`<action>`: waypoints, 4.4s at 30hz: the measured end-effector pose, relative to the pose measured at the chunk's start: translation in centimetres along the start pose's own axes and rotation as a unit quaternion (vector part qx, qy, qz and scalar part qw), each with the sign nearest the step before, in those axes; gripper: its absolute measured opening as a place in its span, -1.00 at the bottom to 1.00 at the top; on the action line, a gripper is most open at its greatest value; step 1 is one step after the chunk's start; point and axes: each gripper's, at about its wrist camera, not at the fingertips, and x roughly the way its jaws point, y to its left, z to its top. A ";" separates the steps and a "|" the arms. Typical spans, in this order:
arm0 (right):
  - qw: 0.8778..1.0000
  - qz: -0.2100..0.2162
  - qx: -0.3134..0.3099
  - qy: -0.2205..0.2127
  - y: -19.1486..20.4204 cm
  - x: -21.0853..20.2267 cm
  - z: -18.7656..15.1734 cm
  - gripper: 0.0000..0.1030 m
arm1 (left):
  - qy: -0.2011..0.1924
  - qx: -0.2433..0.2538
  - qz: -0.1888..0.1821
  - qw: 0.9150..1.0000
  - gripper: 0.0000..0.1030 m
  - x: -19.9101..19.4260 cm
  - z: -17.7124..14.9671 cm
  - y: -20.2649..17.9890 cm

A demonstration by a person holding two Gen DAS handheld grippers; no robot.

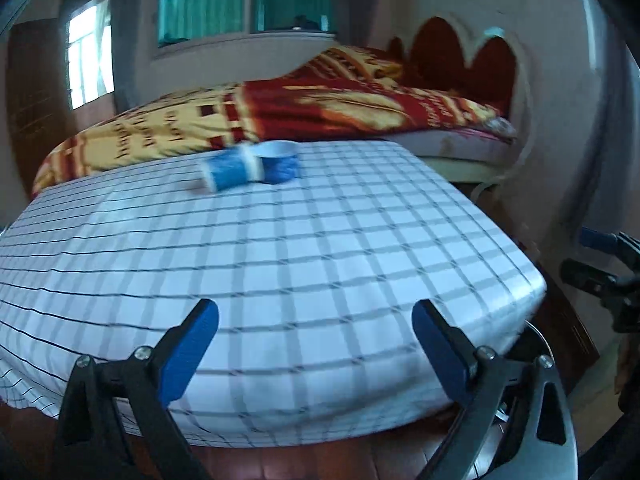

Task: Collect trash
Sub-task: 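Move both tools back over the blue-white cups on the mattress, then grasp the blue-white bowl cup with right tool while left tool grasps the tall paper cup, then carry the bowl cup and paper cup over the black bin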

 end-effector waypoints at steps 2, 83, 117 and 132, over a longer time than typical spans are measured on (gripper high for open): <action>1.000 0.007 -0.011 -0.004 1.4 1.5 1.9 1.00 | -0.007 -0.009 0.023 1.000 0.90 0.6 1.2 2.0; 0.995 0.047 -0.049 0.075 5.1 34.8 19.5 0.54 | 0.060 -0.011 -0.033 0.998 0.59 24.6 15.5 12.3; 0.999 -0.005 -0.035 0.024 -1.0 21.2 15.8 0.53 | 0.021 0.064 -0.081 0.994 0.06 16.8 13.2 1.3; 0.999 -0.017 -0.021 -0.025 -0.8 3.6 8.1 0.53 | -0.002 0.085 -0.099 0.992 0.06 4.0 6.2 -4.4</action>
